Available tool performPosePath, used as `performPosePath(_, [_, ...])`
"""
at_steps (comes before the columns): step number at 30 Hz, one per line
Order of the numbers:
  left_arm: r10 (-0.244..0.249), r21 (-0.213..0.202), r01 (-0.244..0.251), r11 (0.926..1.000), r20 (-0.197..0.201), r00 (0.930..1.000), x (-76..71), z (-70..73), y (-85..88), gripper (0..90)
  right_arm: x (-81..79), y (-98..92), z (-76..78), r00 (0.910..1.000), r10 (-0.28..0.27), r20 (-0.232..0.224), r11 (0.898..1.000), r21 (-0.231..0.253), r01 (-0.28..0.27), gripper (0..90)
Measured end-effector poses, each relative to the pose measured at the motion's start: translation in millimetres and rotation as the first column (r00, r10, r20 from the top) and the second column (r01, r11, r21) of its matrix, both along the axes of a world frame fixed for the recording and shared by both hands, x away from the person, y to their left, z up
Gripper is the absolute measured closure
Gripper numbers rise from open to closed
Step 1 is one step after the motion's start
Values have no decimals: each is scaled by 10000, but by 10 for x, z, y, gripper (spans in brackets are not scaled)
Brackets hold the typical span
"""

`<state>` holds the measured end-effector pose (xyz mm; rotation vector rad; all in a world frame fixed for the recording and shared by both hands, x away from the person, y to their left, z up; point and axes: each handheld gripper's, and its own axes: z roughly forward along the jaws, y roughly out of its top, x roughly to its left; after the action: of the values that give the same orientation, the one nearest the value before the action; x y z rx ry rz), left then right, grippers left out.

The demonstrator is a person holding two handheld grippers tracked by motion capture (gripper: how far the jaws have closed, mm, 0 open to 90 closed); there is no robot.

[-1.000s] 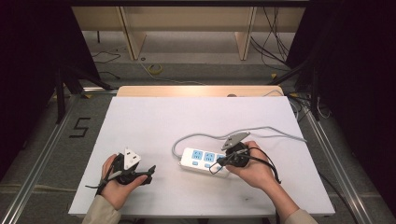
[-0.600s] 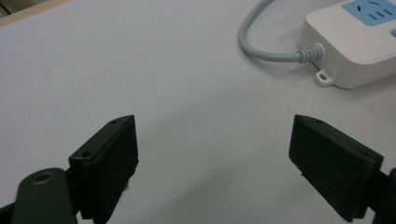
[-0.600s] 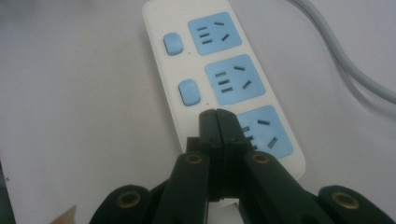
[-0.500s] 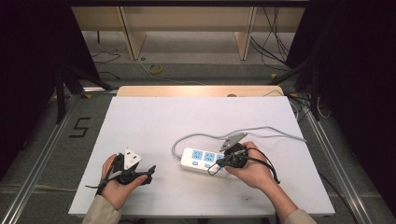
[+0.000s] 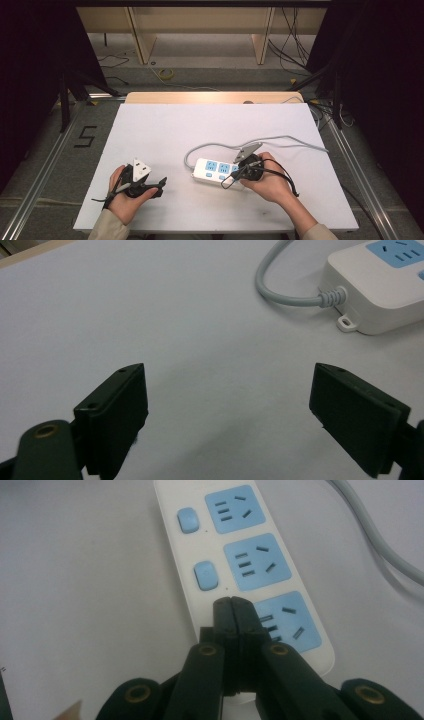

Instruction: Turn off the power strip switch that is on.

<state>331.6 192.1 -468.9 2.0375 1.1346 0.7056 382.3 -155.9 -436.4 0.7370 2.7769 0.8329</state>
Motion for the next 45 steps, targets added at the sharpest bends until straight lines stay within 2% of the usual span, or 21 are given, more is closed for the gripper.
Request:
performPosePath(23, [9, -24, -9, 10000, 3, 10000, 1, -4, -3, 154, 16, 27, -48, 9999, 40, -114, 9992, -406, -45, 900])
performPosePath(45, [3, -14, -3, 10000, -10, 10000, 0, -6, -7, 154, 30, 27, -68, 9999, 90, -113, 9991, -423, -94, 900])
